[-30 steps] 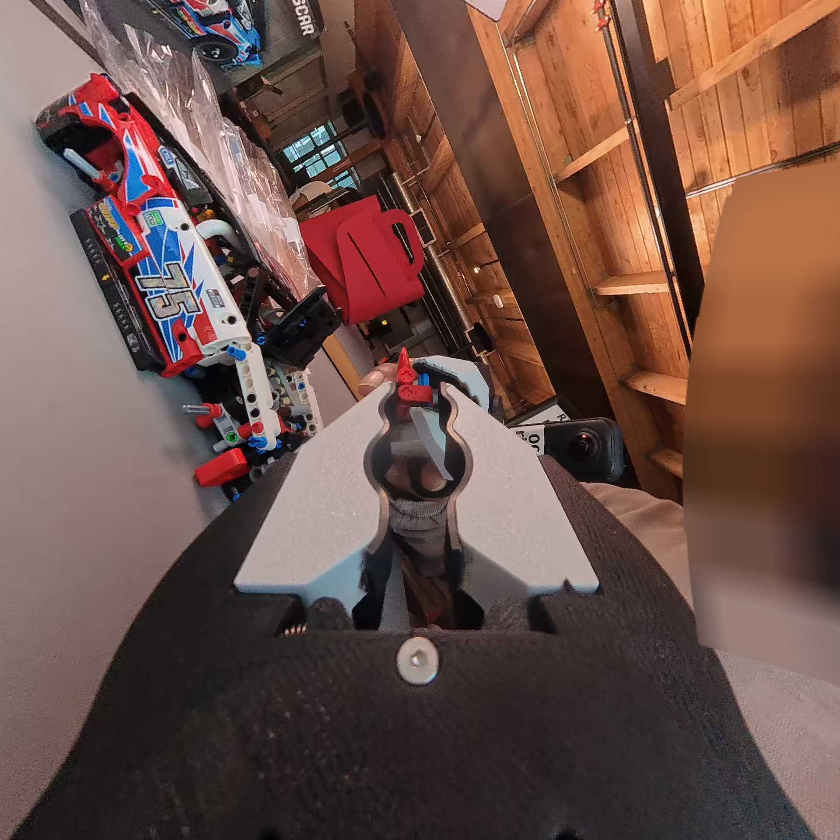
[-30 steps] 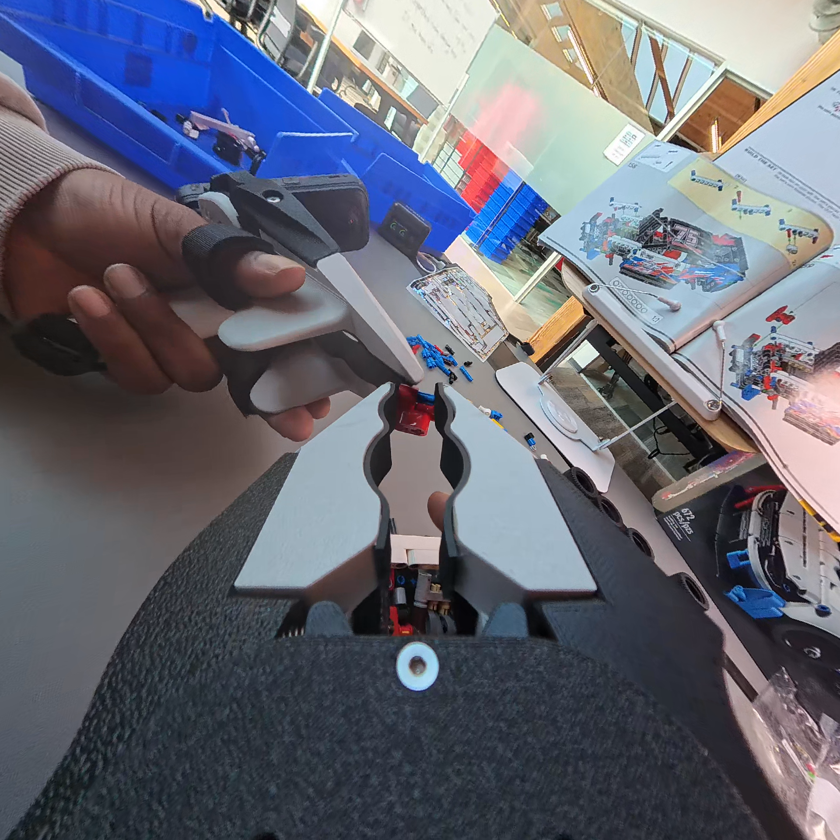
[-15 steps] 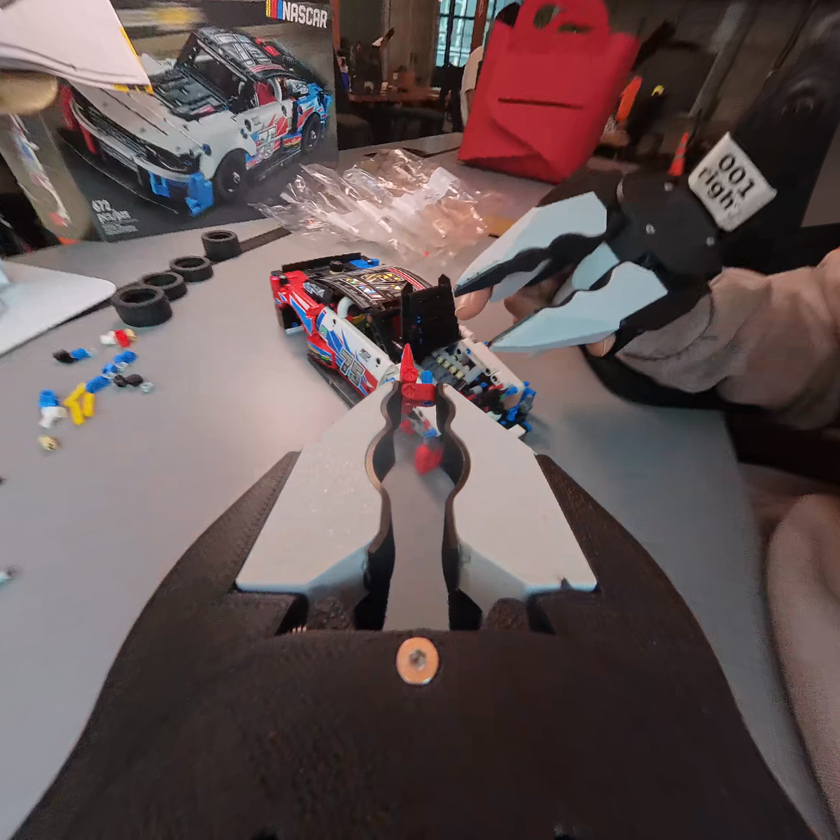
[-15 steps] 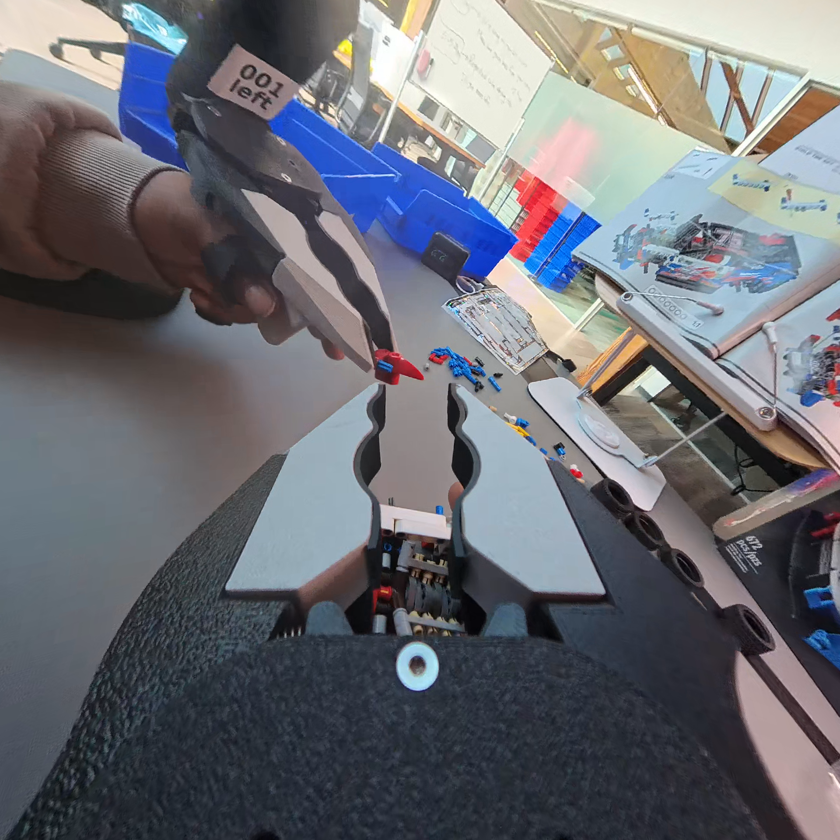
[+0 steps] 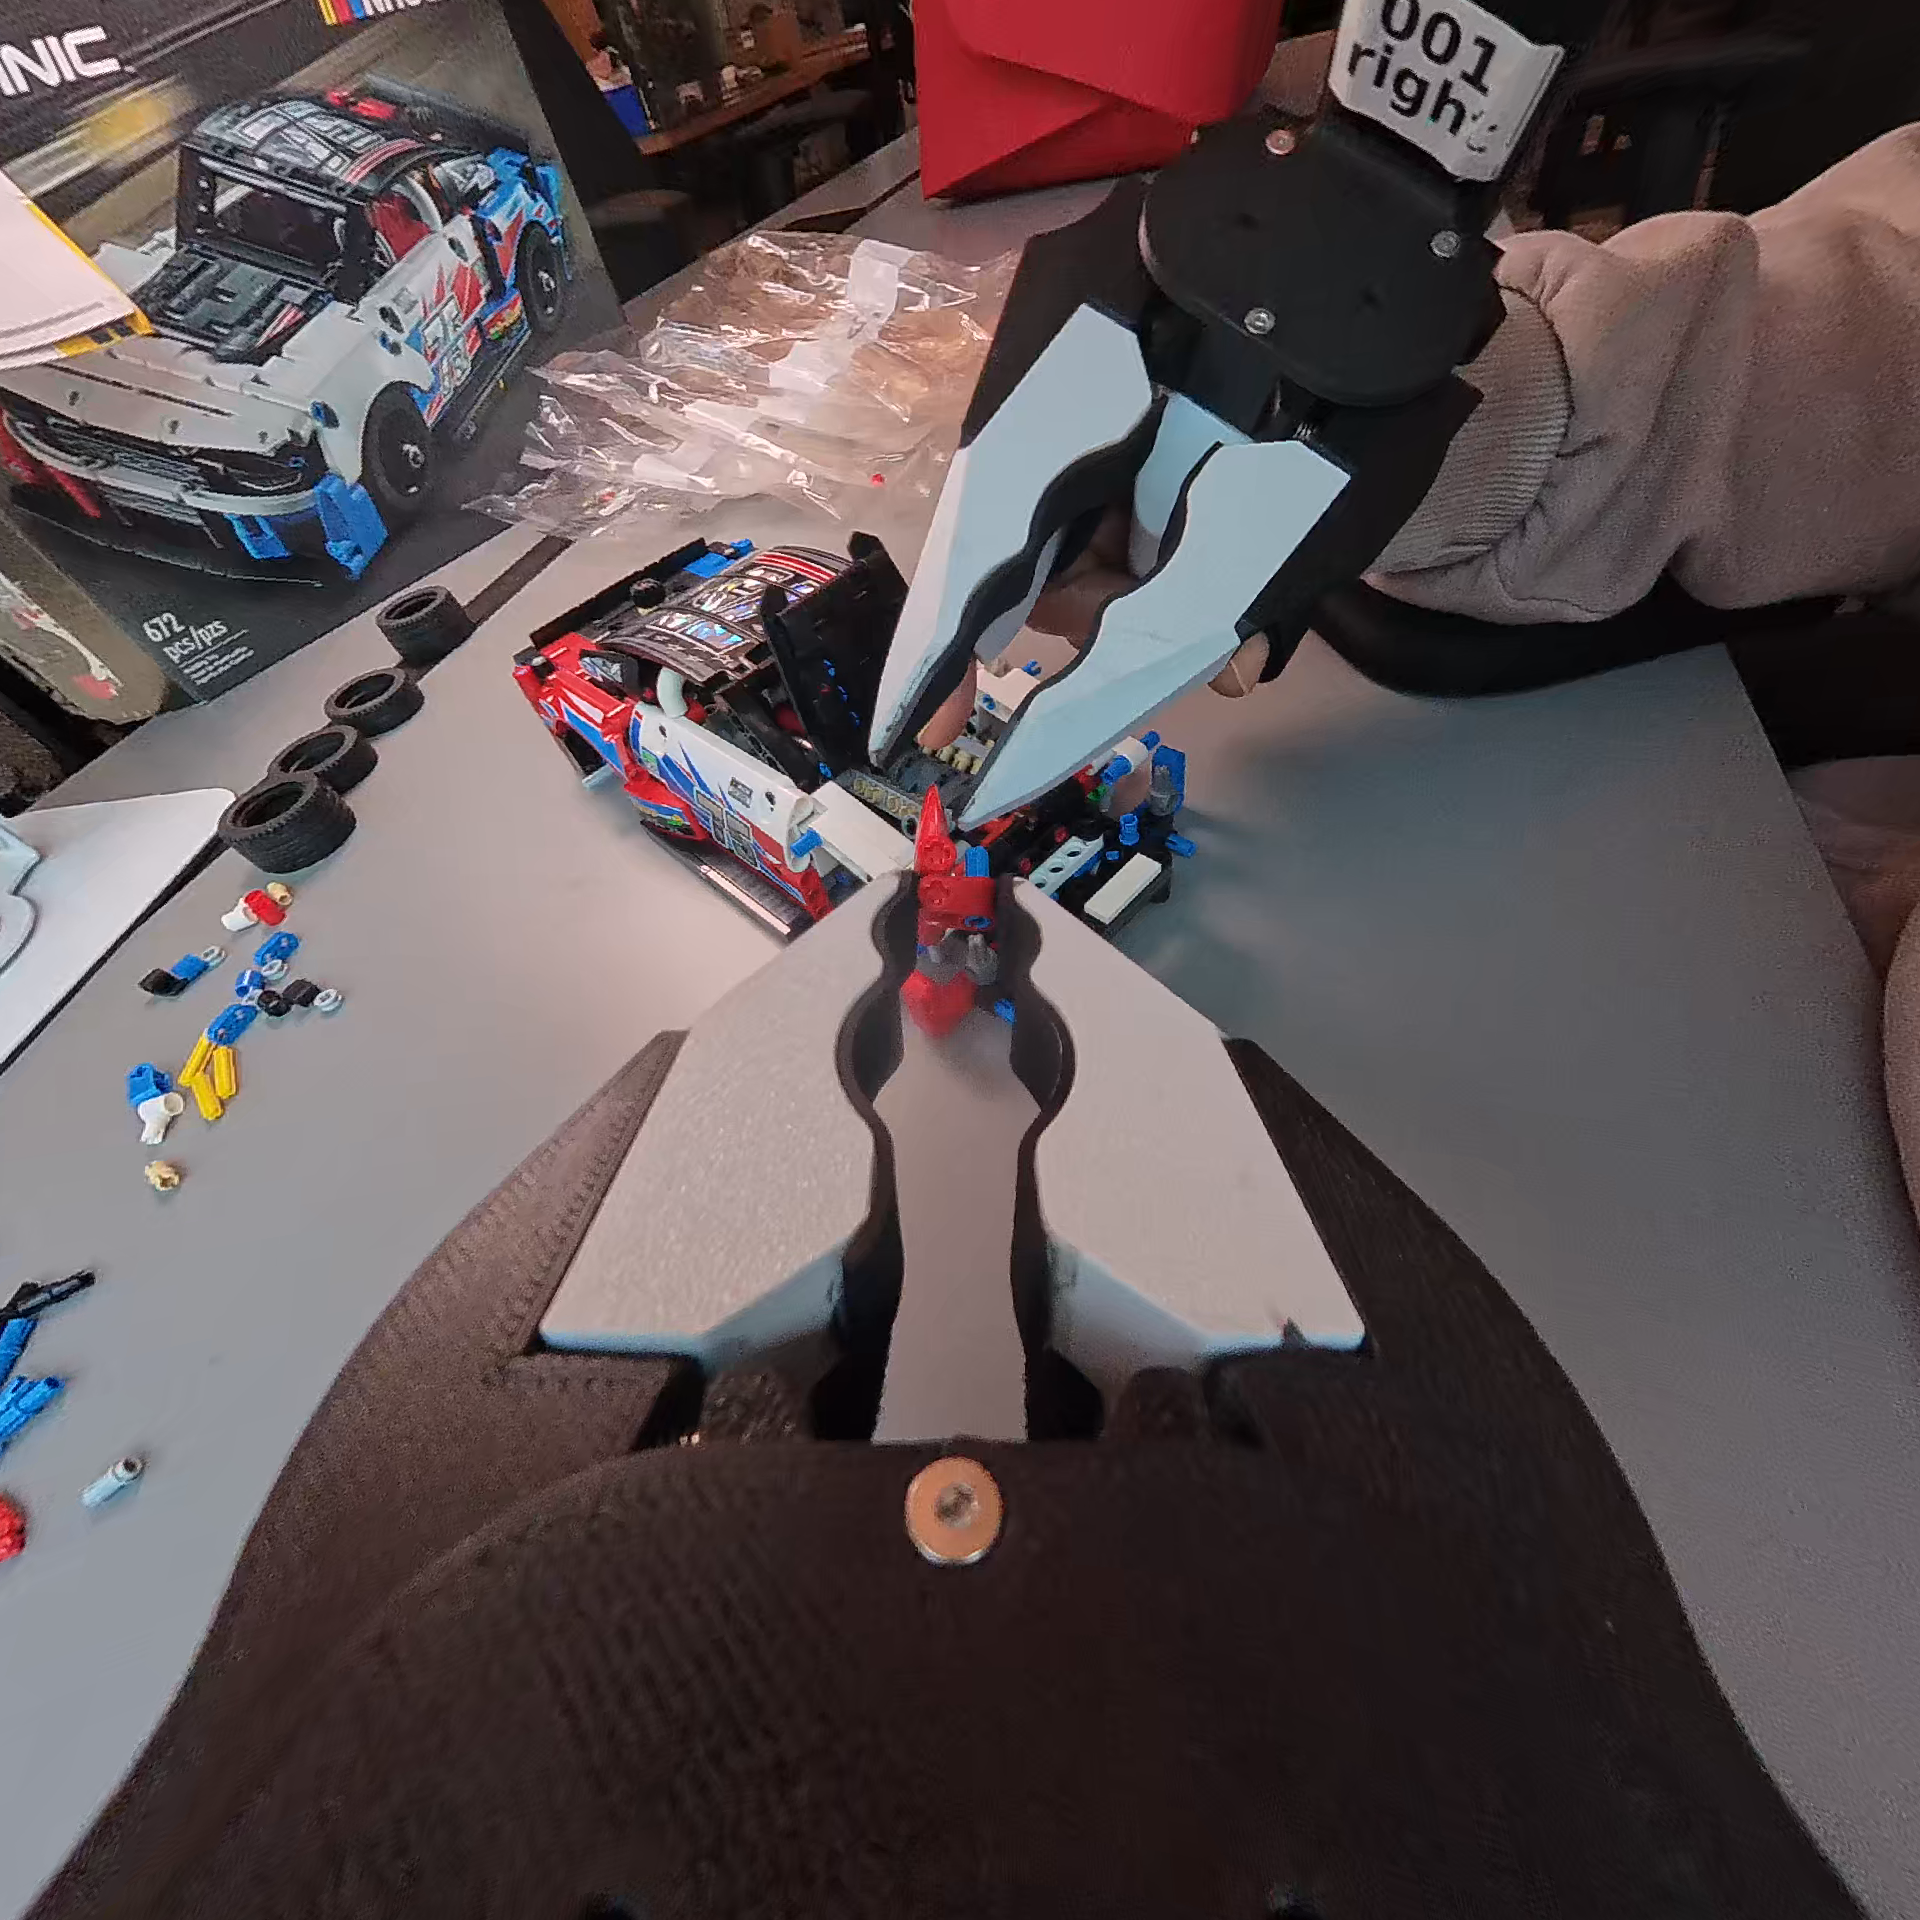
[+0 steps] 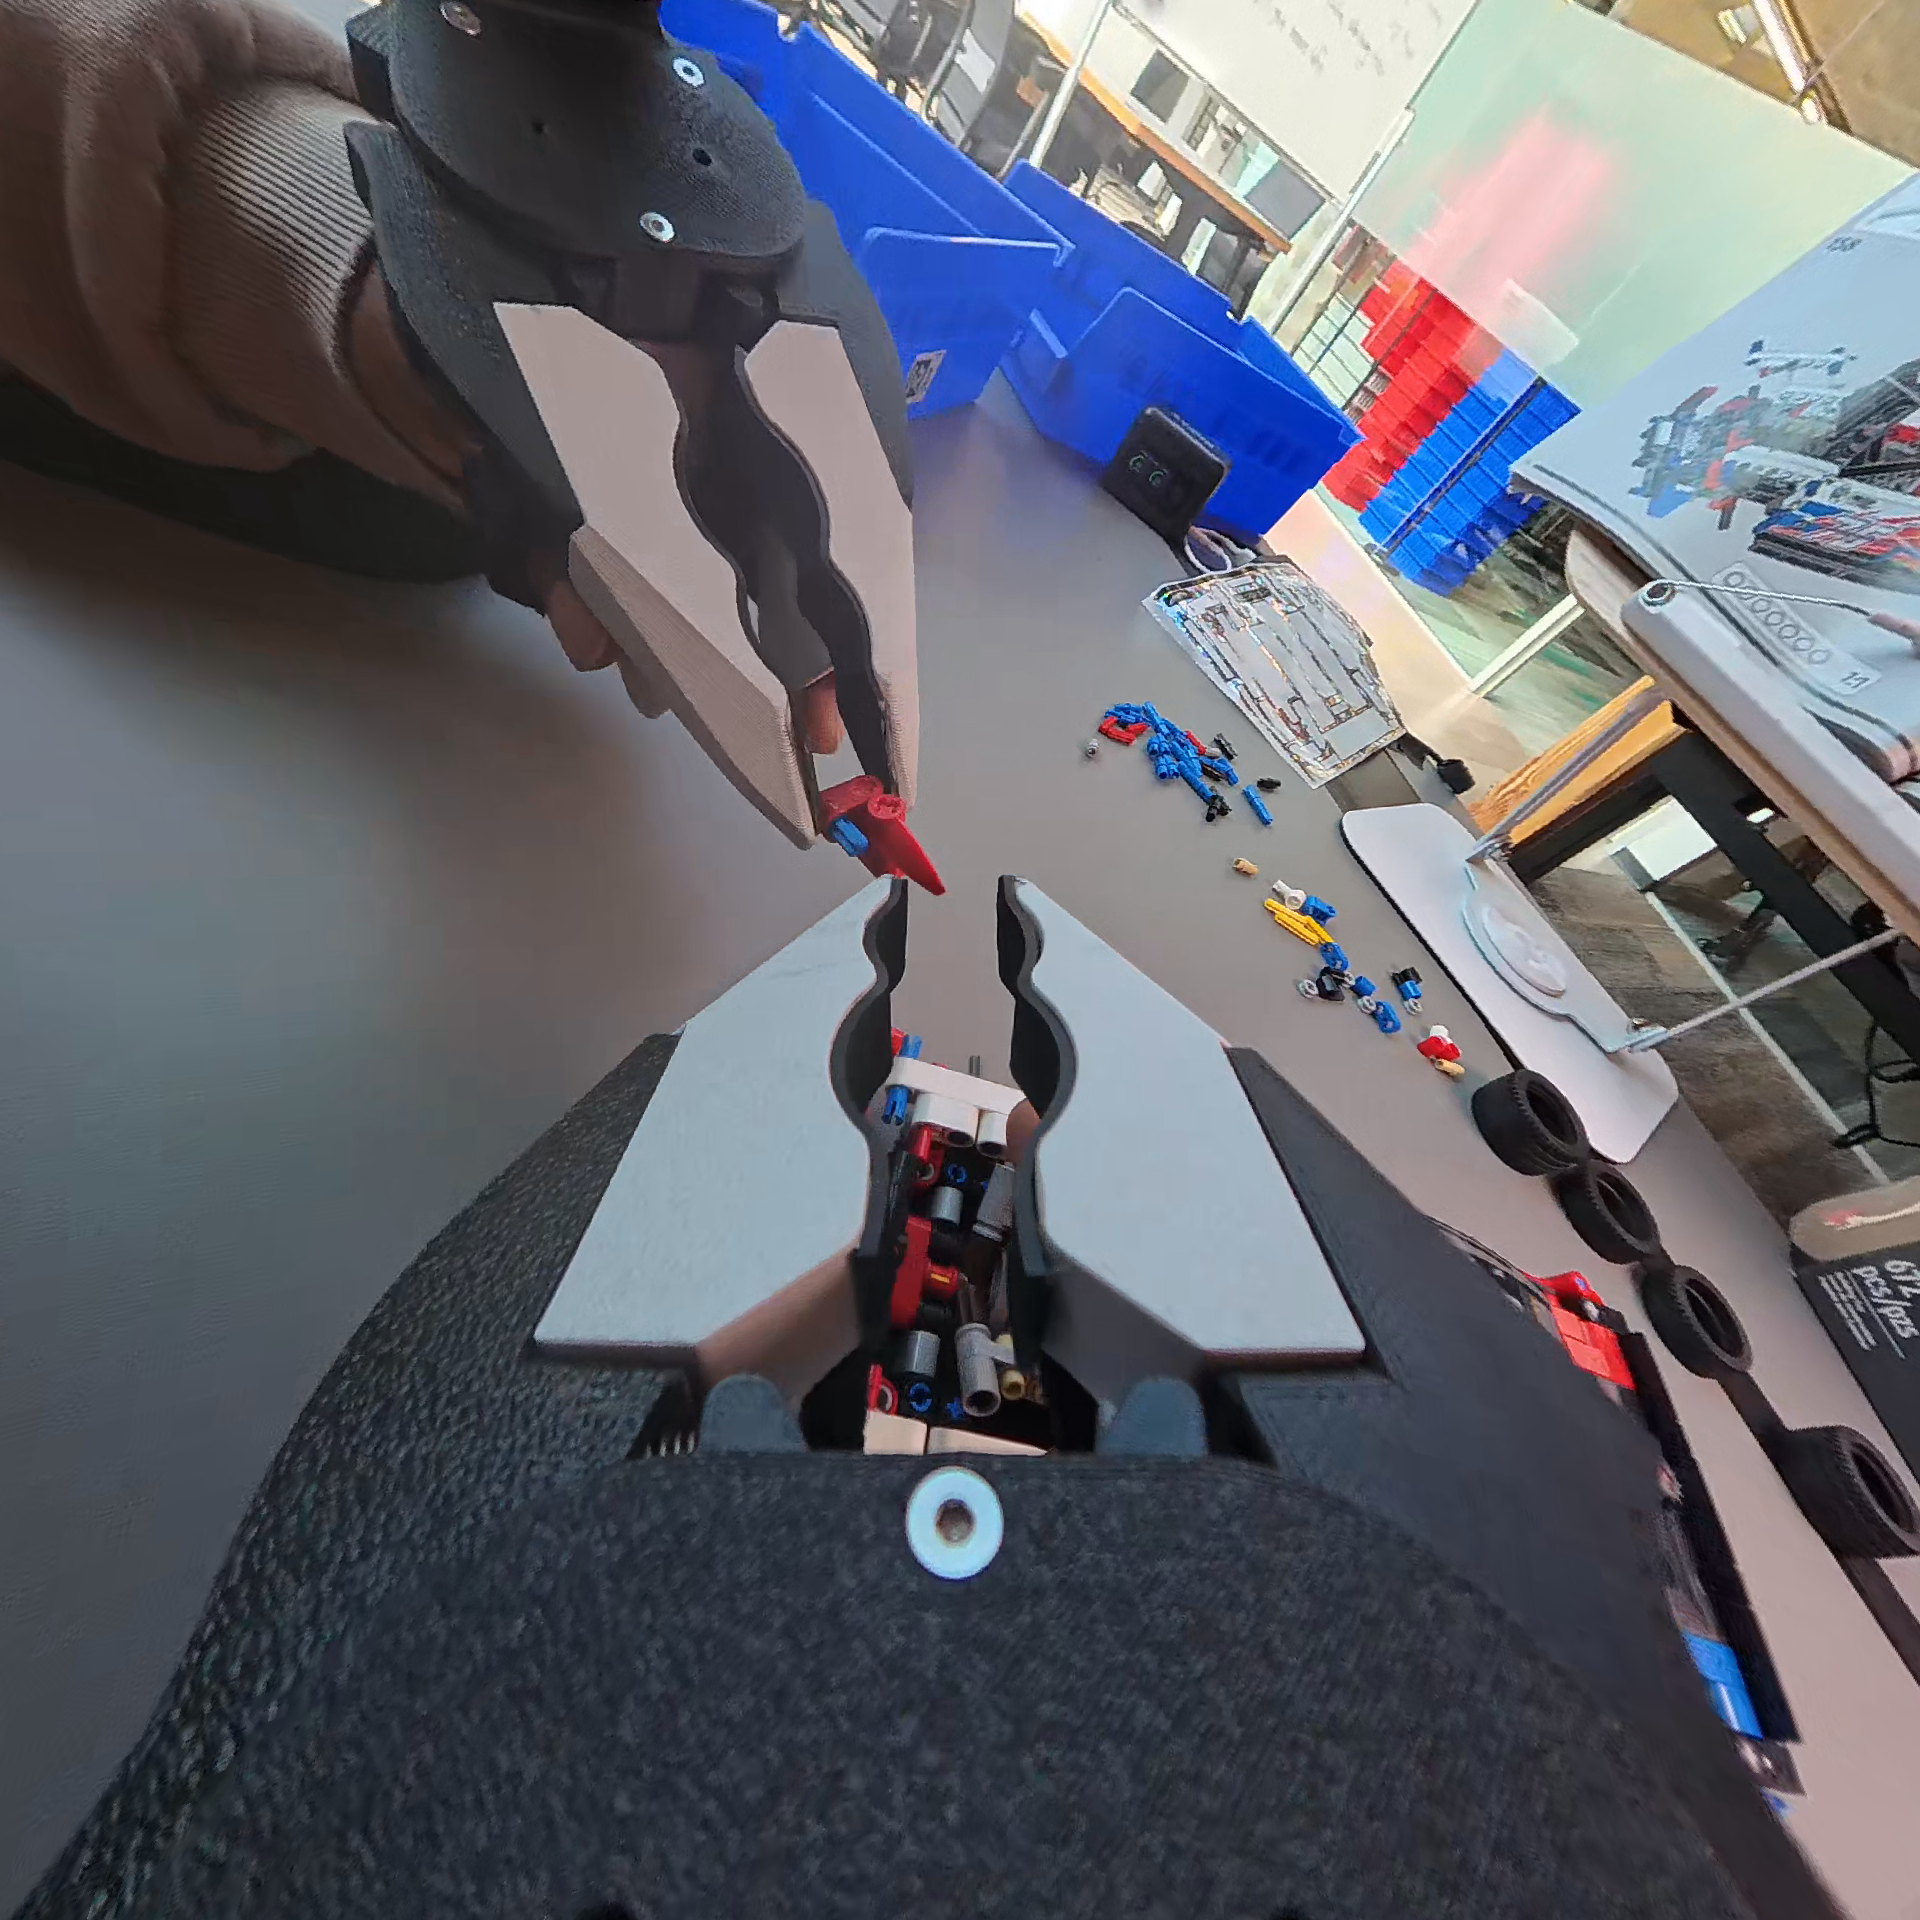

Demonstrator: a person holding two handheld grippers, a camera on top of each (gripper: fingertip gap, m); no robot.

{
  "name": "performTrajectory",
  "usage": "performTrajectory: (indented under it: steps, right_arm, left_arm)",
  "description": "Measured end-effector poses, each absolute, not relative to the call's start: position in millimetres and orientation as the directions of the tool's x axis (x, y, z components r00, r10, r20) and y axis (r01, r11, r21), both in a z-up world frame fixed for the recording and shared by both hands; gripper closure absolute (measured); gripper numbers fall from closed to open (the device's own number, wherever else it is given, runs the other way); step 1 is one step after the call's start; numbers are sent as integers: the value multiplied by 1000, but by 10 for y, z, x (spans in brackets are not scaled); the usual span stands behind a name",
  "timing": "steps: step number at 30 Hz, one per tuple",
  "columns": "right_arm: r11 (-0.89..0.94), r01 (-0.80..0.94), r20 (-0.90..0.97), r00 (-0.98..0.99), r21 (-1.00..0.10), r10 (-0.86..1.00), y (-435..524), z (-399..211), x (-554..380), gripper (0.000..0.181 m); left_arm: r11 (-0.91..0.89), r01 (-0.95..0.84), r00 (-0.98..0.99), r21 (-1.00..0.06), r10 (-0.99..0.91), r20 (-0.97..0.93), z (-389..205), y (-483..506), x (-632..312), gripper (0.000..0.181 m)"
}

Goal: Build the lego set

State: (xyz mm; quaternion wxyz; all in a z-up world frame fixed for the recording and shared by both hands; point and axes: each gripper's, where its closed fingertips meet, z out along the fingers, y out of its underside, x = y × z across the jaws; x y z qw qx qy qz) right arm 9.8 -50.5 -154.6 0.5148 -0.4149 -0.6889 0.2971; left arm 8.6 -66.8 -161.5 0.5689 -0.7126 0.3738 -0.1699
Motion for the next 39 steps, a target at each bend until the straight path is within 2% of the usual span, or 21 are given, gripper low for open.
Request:
performTrajectory:
  steps: [10, 15, 28, 33, 39]
  right_arm:
    - [468, 268, 393, -290, -842, 873, -736, -1668, 177, 177]
    - [382, 257, 313, -272, -888, 910, -737, -1571, 170, 178]
    - [335, 266, 264, -268, -904, 926, -721, -1564, 172, 179]
    - [298, 262, 225, -278, -918, 934, -733, -1549, 178, 179]
    - [296, 259, 214, -302, -919, 929, -774, -1538, 196, 179]
  left_arm:
    - [-41, -353, 575, -935, -798, -182, -1647, -817, 232, 169]
    - [-46, -276, 593, -960, -794, -133, -1530, -808, 215, 169]
    - [-33, -266, 610, -963, -780, -142, -1517, -785, 191, 168]
    - [-54, -234, 594, -971, -799, -99, -1515, -812, 208, 162]
    - [-50, -234, 590, -971, -801, -101, -1509, -822, 210, 166]
